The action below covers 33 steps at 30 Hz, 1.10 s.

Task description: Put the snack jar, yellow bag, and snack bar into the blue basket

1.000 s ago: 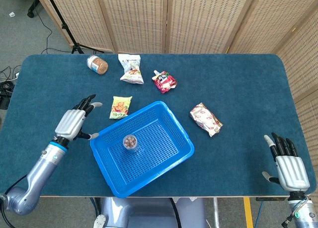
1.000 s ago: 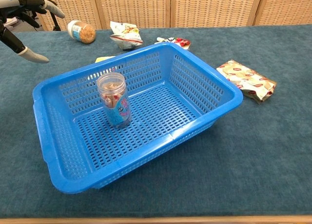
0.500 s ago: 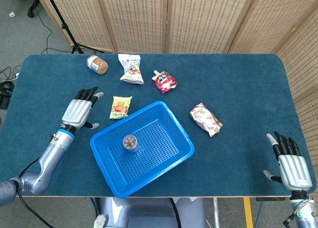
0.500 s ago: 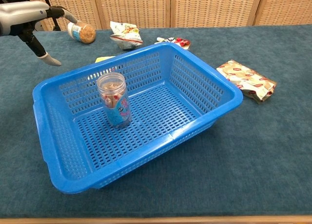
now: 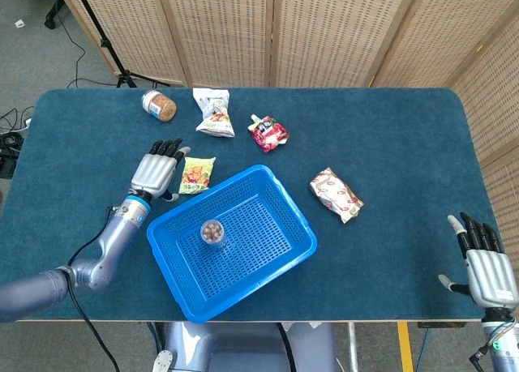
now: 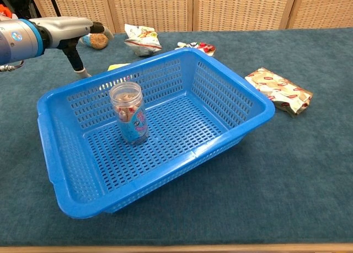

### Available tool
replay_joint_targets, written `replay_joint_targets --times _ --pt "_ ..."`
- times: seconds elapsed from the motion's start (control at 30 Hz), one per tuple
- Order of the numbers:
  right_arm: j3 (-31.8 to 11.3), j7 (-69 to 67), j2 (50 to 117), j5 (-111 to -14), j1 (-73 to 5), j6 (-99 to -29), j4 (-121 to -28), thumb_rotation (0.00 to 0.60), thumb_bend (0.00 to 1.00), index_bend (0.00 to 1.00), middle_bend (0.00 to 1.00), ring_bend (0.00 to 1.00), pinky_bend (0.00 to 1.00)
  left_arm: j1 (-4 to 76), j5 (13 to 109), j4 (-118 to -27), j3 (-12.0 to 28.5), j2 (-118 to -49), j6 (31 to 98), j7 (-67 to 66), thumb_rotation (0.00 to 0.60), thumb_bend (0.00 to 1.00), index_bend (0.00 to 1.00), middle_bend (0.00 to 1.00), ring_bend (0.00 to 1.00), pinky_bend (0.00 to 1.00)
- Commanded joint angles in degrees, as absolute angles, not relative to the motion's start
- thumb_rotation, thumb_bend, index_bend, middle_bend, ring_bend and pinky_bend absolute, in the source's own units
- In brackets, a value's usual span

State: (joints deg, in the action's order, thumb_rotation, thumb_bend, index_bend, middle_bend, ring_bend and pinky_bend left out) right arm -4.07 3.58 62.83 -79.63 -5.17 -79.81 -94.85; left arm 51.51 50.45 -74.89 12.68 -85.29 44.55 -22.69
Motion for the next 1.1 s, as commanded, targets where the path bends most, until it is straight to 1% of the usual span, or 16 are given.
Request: replay_joint_targets --times 0.03,0.5,0.8,0.97,1.0,1.07,1.1 --pt "-4.3 3.1 62.7 -79.2 -5.2 -79.5 -94.4 0.600 0.10 0.00 0.00 0.00 0.00 53.6 48.4 -71.7 12.7 -87.4 42.6 -24.0 0.600 0.02 0.00 0.00 0.00 0.02" --pt "-4.8 1.1 62.5 -77.4 -5.1 -78.4 -92.9 0.600 0.10 0.00 0.00 0.00 0.00 58.8 42.5 -59.5 10.7 -94.5 36.5 -27.1 0.600 0.05 0.00 0.00 0.00 0.02" --pt "-5.1 0.4 62.2 -77.1 -4.8 -78.9 -92.8 0.600 0.10 0.00 0.00 0.00 0.00 60.5 41.7 -53.6 10.3 -98.4 34.4 -26.8 0.600 0.06 0.00 0.00 0.00 0.02" --pt "-5.1 0.0 62.1 -76.9 -4.8 -78.6 -92.7 0.600 0.10 0.00 0.00 0.00 0.00 61.2 42.4 -50.7 10.4 -100.9 33.8 -26.0 0.600 0.08 0.00 0.00 0.00 0.02" --pt "-5.1 -0.1 62.0 -76.8 -4.8 -78.5 -92.6 0.600 0.10 0.00 0.00 0.00 0.00 61.2 43.0 -50.4 10.6 -101.4 34.4 -25.6 0.600 0.09 0.01 0.00 0.00 0.03" --pt "-5.2 -0.3 62.0 -76.6 -4.7 -78.6 -92.5 0.600 0.10 0.00 0.00 0.00 0.00 61.0 44.0 -49.9 10.7 -102.0 35.3 -24.9 0.600 0.13 0.08 0.00 0.00 0.08" --pt "-5.2 -0.5 62.0 -76.5 -4.7 -78.6 -92.4 0.600 0.10 0.00 0.00 0.00 0.00 60.9 44.3 -49.6 10.7 -102.2 35.5 -24.7 0.600 0.15 0.14 0.00 0.01 0.11"
